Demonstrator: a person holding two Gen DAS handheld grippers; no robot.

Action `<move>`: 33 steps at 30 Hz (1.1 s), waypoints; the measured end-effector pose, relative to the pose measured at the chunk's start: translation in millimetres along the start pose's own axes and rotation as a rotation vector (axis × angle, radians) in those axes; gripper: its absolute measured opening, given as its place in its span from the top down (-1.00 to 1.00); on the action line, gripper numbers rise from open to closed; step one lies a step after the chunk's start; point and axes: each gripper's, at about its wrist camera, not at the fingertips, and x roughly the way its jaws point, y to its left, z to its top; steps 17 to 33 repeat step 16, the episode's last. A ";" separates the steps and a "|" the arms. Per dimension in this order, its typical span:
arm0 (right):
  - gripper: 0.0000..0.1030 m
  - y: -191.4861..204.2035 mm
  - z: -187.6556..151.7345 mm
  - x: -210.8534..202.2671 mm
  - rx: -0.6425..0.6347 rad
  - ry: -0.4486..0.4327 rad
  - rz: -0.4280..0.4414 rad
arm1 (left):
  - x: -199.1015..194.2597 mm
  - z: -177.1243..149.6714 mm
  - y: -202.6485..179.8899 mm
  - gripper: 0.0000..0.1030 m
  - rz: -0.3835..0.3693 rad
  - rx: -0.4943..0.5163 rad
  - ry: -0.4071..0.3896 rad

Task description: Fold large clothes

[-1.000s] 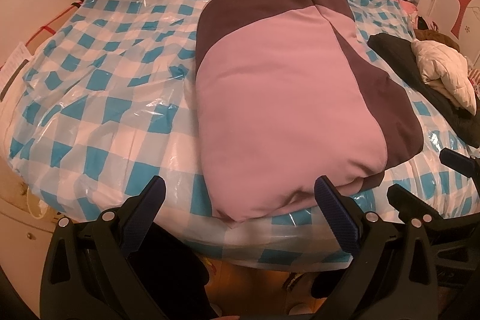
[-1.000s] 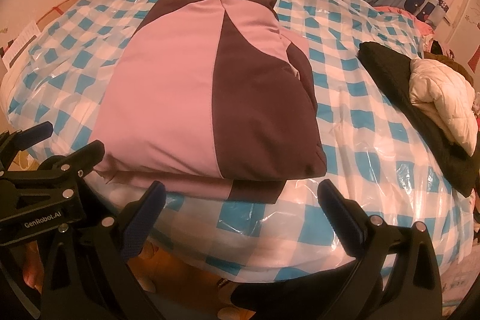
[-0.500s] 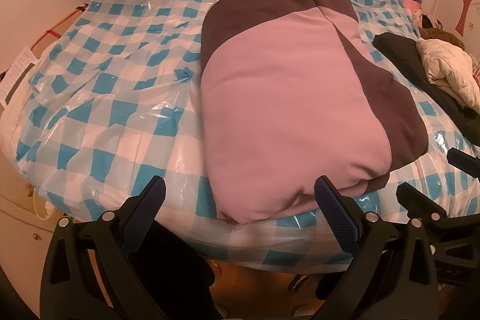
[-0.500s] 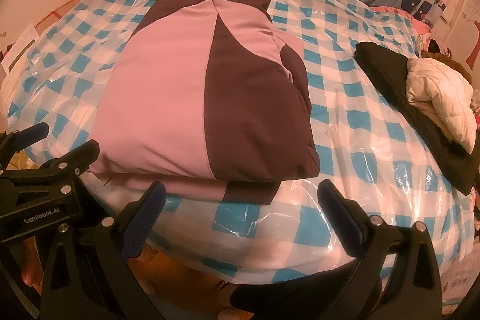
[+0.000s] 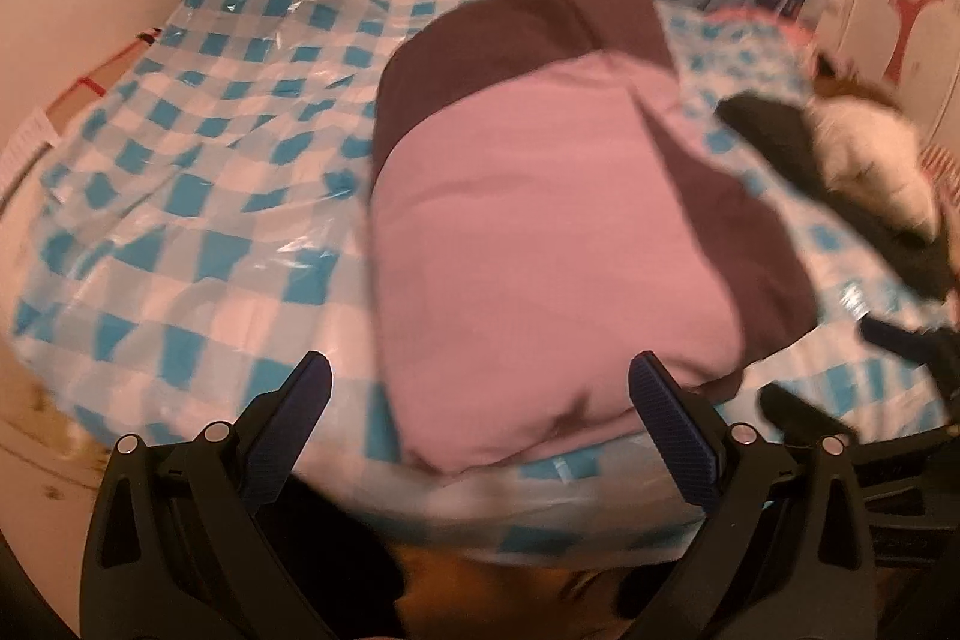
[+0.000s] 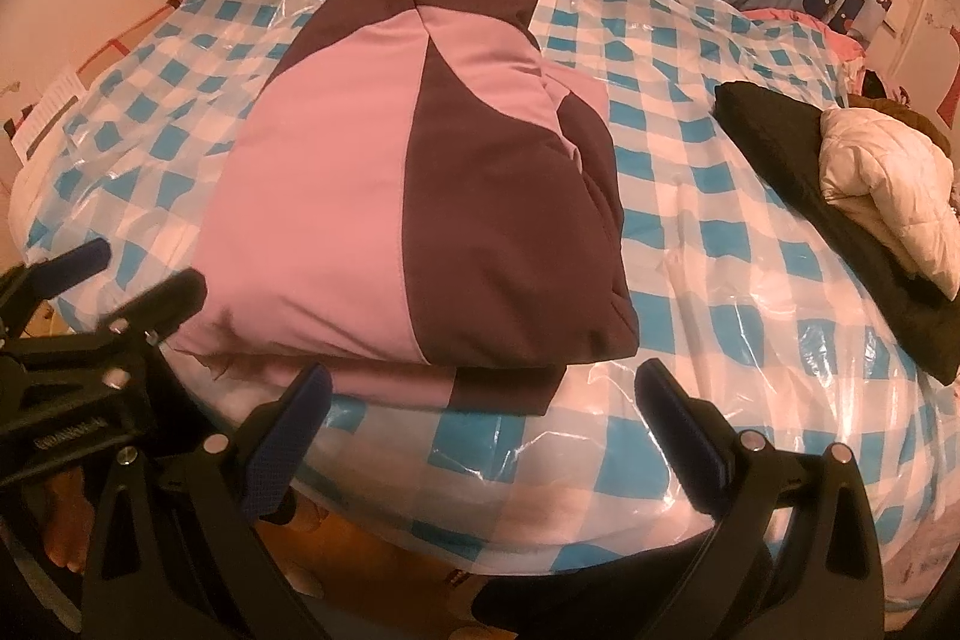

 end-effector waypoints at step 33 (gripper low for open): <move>-0.90 -37.9 -8.7 -24.1 0.084 -0.093 0.039 | -18.6 7.6 -41.1 -0.85 0.068 0.086 -0.057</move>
